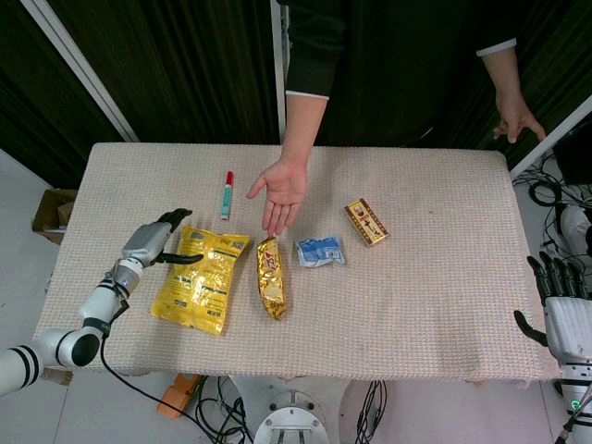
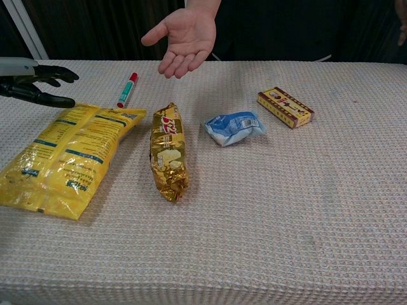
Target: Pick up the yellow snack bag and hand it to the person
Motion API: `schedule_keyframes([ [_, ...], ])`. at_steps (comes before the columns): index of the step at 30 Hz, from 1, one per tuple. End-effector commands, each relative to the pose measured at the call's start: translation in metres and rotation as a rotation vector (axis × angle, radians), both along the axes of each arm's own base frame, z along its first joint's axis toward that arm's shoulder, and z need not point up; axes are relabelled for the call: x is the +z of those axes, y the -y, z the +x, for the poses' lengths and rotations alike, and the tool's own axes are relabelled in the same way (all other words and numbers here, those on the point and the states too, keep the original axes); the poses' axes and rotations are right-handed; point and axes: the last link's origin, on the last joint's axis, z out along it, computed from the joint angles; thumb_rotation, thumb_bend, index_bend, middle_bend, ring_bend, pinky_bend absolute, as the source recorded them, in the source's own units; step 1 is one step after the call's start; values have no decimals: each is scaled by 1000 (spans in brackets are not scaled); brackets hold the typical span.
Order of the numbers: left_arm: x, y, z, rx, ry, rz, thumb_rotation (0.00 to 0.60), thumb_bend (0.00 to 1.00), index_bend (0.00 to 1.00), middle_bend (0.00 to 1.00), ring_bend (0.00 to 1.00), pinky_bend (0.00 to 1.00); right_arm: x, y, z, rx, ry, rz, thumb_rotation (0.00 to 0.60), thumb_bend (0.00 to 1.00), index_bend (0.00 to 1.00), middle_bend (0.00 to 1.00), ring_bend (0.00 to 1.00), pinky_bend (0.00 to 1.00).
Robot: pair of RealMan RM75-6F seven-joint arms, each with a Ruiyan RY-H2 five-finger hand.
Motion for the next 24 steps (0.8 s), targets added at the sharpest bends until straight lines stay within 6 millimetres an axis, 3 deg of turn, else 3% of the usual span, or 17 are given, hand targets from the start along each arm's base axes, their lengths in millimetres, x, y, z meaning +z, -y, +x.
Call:
schedule_keyframes([
  [1, 0, 0, 0, 0, 0, 1, 243, 0, 8, 34, 33, 222, -1, 1, 0, 0, -1, 4, 600, 176, 0, 0, 0, 0],
  [15, -10, 20, 20, -83, -19, -29, 209, 0, 8, 34, 33, 222, 1, -3, -4, 1, 3, -4, 600, 176, 0, 0, 0, 0],
  [24, -32, 37, 12, -71, -148, -2, 185, 0, 5, 0, 0, 151, 4, -9, -11, -17, 0, -6, 600, 179, 0, 0, 0, 0],
])
